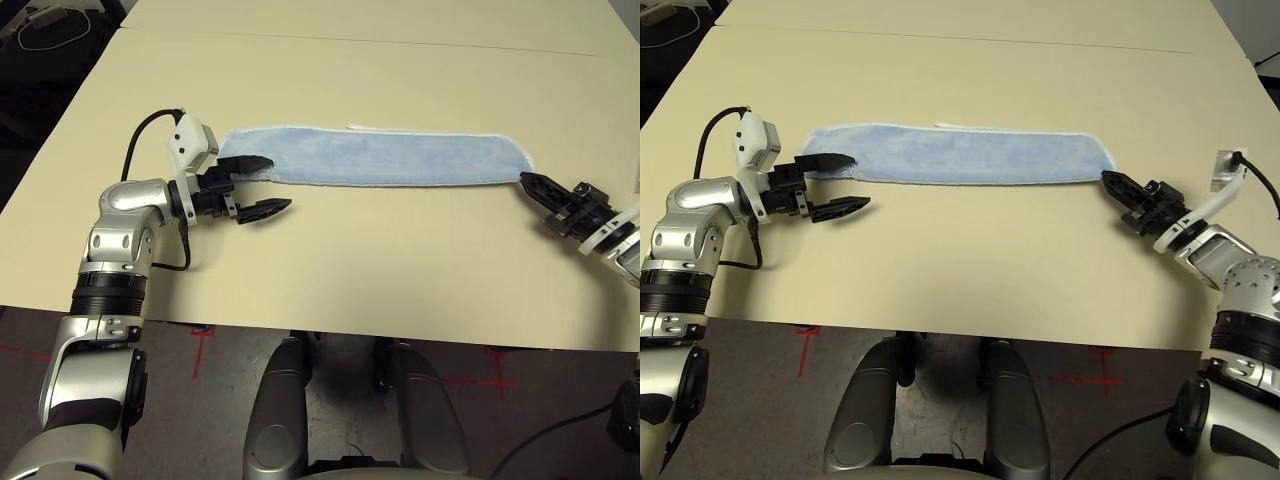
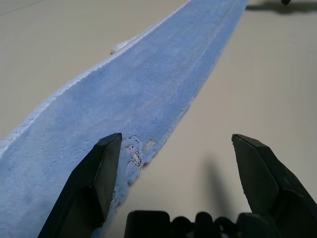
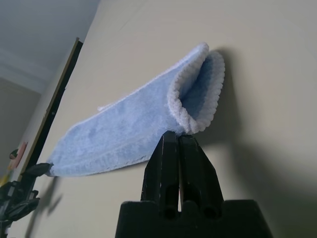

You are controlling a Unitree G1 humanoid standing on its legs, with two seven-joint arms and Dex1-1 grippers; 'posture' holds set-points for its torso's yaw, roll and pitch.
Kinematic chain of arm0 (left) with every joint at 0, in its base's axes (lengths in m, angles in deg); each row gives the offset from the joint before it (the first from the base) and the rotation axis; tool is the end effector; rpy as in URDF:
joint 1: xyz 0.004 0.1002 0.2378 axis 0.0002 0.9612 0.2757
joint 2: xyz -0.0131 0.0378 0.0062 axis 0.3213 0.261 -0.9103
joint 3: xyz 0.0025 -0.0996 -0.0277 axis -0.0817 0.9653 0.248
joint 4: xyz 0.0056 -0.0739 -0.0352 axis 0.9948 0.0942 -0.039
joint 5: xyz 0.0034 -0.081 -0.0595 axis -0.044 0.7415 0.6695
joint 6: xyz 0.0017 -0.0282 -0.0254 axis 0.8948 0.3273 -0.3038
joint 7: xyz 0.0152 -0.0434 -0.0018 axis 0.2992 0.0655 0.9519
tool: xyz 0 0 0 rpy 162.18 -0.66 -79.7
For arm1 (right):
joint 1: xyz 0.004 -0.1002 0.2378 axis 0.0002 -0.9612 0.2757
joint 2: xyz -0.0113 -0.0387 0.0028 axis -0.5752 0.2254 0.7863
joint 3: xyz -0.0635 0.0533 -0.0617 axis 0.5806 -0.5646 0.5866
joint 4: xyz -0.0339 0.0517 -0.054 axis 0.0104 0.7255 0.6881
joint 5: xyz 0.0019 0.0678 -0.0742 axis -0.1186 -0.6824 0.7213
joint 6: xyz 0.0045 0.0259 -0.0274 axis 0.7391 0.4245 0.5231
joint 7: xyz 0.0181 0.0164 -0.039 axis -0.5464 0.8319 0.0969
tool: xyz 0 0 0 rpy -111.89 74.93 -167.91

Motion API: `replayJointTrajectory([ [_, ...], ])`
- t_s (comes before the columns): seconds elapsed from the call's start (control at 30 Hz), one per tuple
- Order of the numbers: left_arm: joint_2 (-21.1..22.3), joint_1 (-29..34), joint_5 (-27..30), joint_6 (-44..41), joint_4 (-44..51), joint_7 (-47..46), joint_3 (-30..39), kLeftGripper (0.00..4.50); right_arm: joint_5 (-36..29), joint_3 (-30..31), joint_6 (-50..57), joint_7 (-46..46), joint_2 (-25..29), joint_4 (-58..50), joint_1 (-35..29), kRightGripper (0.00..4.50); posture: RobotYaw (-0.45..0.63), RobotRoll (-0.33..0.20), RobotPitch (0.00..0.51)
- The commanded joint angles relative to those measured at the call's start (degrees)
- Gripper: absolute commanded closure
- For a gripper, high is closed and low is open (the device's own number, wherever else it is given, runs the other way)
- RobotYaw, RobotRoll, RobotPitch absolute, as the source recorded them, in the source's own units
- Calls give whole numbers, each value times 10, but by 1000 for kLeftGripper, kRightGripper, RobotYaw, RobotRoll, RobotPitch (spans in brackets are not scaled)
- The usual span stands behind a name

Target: Fold the towel and set it aside.

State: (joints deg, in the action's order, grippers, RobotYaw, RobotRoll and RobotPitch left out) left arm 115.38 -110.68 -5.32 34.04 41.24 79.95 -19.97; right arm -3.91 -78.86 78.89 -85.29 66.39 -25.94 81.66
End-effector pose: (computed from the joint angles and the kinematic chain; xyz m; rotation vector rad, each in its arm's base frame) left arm 0.3073 0.2612 0.1968 0.3801 -0.0253 -1.0768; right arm 0.2429 -0.3416 0.1490 0.7364 0.0965 0.4632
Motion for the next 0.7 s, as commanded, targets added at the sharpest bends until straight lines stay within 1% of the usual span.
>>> replayJointTrajectory([
  [0.03, -3, 10, 7, -3, 11, 5, -8, 0, -16, -25, 9, -21, 23, 12, -8, 4468, -43, 0, 278],
  [0.2, -4, 15, 9, -5, 17, 3, -8, 0, -18, -36, -1, -45, 52, 41, -3, 4468, -41, 0, 276],
  [0.4, -3, 21, 13, -12, 26, -2, -6, 0, 6, -22, -10, -88, 94, 64, -22, 4468, -38, 0, 277],
  [0.5, -2, 22, 14, -14, 28, -3, -6, 0, 15, -10, -16, -104, 97, 65, -20, 4468, -39, 0, 277],
  [0.7, -2, 18, 13, -18, 28, -4, -7, 0, 34, 34, -38, -135, 85, 51, 16, 4468, -34, 0, 276],
])
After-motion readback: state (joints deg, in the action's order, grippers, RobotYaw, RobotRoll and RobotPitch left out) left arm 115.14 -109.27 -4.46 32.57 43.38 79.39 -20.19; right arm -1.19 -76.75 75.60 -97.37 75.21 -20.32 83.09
